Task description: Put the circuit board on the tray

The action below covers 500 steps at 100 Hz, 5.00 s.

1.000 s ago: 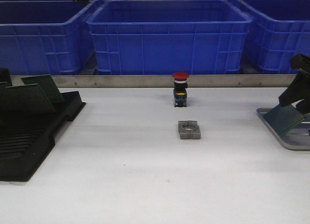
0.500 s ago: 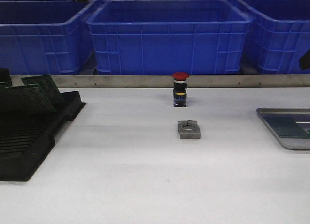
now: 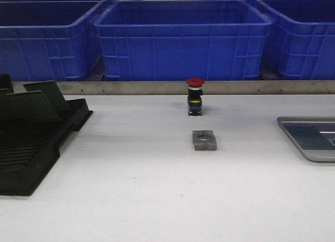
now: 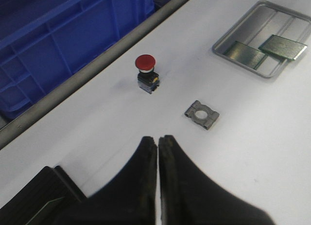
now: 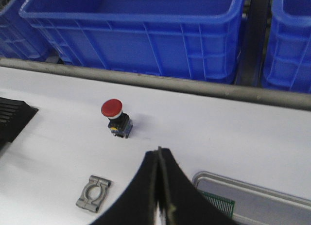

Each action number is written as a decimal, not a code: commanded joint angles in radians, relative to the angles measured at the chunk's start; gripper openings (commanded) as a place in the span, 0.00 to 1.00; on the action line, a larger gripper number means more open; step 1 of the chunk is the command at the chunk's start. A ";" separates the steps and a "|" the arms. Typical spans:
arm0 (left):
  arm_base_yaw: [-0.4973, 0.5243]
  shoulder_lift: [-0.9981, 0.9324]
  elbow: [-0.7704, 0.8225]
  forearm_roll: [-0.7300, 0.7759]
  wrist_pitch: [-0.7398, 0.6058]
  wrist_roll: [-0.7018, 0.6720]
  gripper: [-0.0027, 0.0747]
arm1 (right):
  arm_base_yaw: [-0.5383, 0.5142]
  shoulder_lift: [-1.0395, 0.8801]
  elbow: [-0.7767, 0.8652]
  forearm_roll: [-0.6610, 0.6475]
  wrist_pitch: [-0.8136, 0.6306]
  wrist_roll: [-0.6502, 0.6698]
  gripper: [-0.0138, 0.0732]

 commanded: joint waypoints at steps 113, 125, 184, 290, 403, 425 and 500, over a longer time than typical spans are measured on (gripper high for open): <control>0.001 -0.935 0.734 -0.052 -0.678 -0.183 0.01 | 0.073 -1.144 0.551 0.047 -0.275 -0.114 0.09; 0.001 -1.020 0.787 -0.054 -0.678 -0.183 0.01 | 0.073 -1.205 0.585 0.047 -0.257 -0.114 0.09; 0.001 -1.084 0.820 -0.054 -0.678 -0.183 0.01 | 0.073 -1.220 0.591 0.047 -0.245 -0.114 0.09; 0.204 -1.234 1.105 0.841 -0.694 -1.158 0.01 | 0.073 -1.220 0.591 0.047 -0.242 -0.114 0.09; 0.210 -1.296 1.169 0.830 -0.579 -1.158 0.01 | 0.073 -1.218 0.591 0.047 -0.239 -0.114 0.09; 0.210 -1.296 1.169 0.830 -0.579 -1.158 0.01 | 0.110 -1.218 0.591 0.040 -0.269 -0.133 0.09; 0.210 -1.296 1.169 0.830 -0.579 -1.158 0.01 | 0.177 -1.218 0.677 -1.062 -0.609 0.973 0.09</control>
